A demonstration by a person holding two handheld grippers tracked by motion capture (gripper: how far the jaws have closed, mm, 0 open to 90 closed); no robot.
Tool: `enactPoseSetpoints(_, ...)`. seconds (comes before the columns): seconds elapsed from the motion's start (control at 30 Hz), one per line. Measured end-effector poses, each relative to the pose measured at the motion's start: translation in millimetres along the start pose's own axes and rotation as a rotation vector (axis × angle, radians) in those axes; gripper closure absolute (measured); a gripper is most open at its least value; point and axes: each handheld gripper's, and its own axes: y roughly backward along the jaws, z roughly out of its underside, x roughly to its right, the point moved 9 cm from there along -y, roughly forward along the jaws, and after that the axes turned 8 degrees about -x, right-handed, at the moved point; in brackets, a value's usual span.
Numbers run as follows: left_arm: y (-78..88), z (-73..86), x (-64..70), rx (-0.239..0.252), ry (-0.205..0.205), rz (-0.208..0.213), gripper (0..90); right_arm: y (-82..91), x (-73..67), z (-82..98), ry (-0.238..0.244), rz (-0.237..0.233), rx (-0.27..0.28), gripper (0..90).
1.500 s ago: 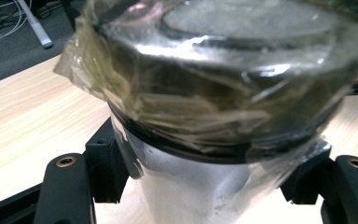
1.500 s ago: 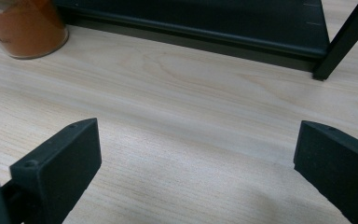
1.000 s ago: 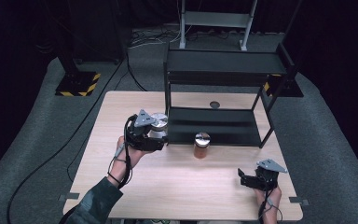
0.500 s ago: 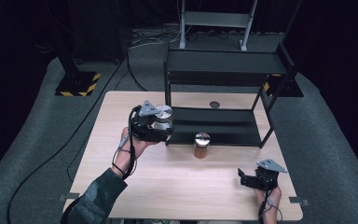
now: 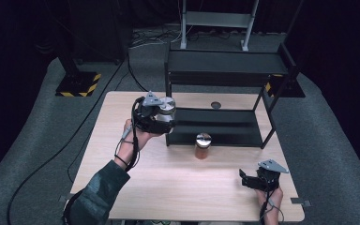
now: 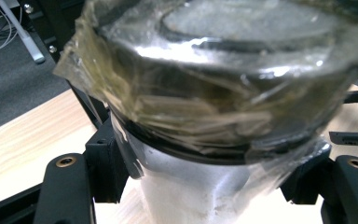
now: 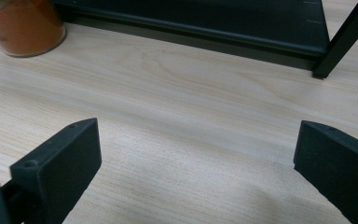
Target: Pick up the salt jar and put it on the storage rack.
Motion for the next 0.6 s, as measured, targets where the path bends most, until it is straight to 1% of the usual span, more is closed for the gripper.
enactPoseSetpoints(0.07,-2.0,-4.1,-1.1,0.000,0.004,0.011,30.8,0.3,0.4,0.3,-0.004,-0.002,0.003,0.0)
enactPoseSetpoints(0.2,-5.0,-11.4,-0.3,-0.003,-0.002,0.011,30.8,0.0,0.1,0.0,0.001,-0.001,0.000,0.0)
enactPoseSetpoints(0.3,-6.3,-17.4,-0.1,-0.003,-0.013,0.011,30.8,0.3,0.5,0.3,-0.003,-0.003,0.003,0.0)
enactPoseSetpoints(0.33,-6.3,-17.4,-0.1,-0.003,-0.013,0.011,30.8,0.3,0.5,0.4,-0.003,-0.002,0.004,0.0)
enactPoseSetpoints(0.4,-7.8,-23.6,1.0,-0.007,-0.022,0.010,30.9,0.1,0.4,0.1,0.001,-0.002,0.002,0.0)
enactPoseSetpoints(0.53,-8.7,-29.4,1.8,-0.003,-0.026,0.012,30.8,0.1,0.6,0.1,0.000,-0.004,0.002,0.0)
enactPoseSetpoints(0.6,-9.1,-34.9,3.0,0.003,-0.029,0.013,30.8,0.1,0.5,0.2,-0.001,-0.004,0.002,0.0)
